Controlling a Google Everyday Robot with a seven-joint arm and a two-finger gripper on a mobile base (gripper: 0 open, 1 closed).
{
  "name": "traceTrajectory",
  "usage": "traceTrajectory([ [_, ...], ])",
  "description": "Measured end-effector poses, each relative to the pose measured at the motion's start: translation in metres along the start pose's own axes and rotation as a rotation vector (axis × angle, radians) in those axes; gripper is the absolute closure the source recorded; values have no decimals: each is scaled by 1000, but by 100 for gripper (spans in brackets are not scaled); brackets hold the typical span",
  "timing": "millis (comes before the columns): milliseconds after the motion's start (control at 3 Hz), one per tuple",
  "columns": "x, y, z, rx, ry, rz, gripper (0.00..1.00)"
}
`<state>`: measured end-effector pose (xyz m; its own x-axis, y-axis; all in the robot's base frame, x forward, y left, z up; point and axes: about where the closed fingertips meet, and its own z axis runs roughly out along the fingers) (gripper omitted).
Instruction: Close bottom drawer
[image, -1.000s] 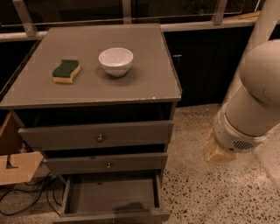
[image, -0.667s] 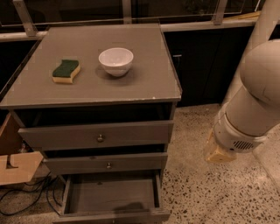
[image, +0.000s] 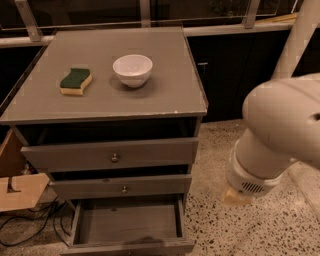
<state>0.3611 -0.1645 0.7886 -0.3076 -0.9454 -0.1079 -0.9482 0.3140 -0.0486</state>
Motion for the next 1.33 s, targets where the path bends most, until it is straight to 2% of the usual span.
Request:
traceTrajectory([
  [333,-11,31,56,-66,12,71,100],
  [667,-23,47,103,-124,-14,124,100],
  [1000,-23,47,103,-124,-14,124,100],
  [1333,-8,64,131,-156,-4,144,100],
])
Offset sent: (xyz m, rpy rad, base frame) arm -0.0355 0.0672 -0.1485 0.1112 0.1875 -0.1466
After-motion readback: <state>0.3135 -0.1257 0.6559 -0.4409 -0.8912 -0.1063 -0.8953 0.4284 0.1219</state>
